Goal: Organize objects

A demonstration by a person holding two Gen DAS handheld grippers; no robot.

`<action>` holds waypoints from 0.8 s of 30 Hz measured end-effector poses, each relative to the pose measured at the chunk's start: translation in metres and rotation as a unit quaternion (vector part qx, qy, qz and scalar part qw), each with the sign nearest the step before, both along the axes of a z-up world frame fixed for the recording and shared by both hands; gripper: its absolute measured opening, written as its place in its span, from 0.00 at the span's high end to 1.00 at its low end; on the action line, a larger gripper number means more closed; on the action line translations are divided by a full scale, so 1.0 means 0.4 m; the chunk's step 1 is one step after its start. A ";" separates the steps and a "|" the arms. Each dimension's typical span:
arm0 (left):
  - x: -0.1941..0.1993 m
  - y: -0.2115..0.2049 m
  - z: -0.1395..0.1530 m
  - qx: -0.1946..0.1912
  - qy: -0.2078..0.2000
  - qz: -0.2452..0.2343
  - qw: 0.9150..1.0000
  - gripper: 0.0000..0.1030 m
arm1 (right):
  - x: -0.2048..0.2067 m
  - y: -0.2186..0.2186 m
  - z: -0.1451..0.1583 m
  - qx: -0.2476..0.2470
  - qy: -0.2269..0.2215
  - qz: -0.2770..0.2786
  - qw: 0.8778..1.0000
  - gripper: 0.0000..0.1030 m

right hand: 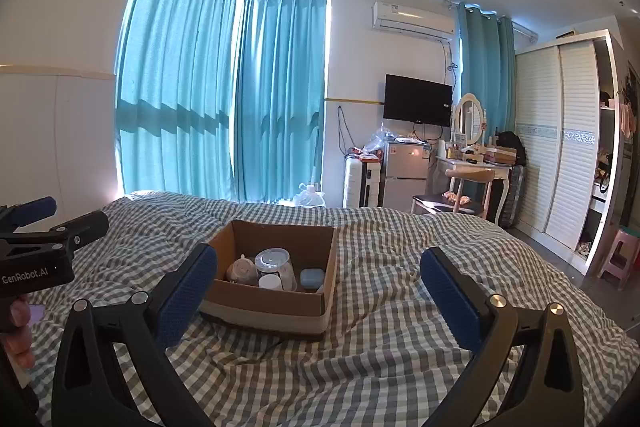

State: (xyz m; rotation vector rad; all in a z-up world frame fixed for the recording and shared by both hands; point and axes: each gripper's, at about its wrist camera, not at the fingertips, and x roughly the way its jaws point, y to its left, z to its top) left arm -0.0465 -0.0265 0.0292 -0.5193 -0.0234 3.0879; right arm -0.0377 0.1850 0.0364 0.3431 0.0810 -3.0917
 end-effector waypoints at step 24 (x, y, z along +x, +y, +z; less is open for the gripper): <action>-0.001 0.001 -0.009 0.000 -0.008 0.000 1.000 0.00 | -0.006 -0.007 -0.004 -0.005 -0.012 0.004 1.000 0.01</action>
